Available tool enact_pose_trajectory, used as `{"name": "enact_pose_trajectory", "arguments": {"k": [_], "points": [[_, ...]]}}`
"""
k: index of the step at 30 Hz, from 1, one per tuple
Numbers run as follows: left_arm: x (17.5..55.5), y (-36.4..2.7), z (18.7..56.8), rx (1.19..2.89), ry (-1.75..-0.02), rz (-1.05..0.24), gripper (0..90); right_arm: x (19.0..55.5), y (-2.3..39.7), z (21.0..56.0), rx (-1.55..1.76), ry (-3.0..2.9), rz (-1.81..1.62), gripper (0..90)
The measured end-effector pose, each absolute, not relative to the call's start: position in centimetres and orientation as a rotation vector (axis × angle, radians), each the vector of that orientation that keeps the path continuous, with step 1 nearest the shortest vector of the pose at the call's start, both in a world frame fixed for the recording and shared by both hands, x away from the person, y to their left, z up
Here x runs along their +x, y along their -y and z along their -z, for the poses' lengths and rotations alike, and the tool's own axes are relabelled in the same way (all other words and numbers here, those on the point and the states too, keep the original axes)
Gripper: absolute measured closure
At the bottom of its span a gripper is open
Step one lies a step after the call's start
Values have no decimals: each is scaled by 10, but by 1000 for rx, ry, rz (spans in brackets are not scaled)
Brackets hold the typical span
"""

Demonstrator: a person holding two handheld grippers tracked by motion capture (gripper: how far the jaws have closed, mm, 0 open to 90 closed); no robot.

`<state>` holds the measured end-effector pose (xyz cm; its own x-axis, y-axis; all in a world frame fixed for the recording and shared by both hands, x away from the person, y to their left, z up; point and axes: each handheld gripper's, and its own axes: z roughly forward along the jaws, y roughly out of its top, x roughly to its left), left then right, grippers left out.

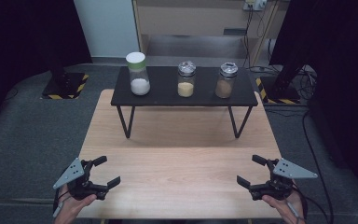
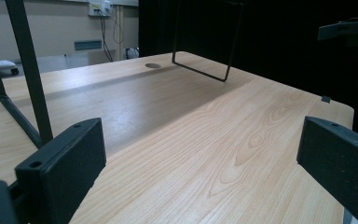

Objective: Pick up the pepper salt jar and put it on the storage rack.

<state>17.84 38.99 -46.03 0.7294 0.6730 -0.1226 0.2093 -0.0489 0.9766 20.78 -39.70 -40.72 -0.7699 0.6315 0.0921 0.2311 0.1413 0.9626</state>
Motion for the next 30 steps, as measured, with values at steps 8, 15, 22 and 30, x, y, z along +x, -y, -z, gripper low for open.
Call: {"name": "enact_pose_trajectory", "arguments": {"k": [8,15,22,30], "points": [[178,-391,461,1602,-711,-444,0,209,397,416,854,-2093,-1636,23],[175,-392,462,1593,-685,-467,1,210,395,426,873,-2081,-1622,25],[175,-392,463,1589,-674,-477,4,211,395,429,881,-2066,-1609,25],[175,-392,463,1589,-676,-475,4,210,396,429,880,-2060,-1620,26]]}}
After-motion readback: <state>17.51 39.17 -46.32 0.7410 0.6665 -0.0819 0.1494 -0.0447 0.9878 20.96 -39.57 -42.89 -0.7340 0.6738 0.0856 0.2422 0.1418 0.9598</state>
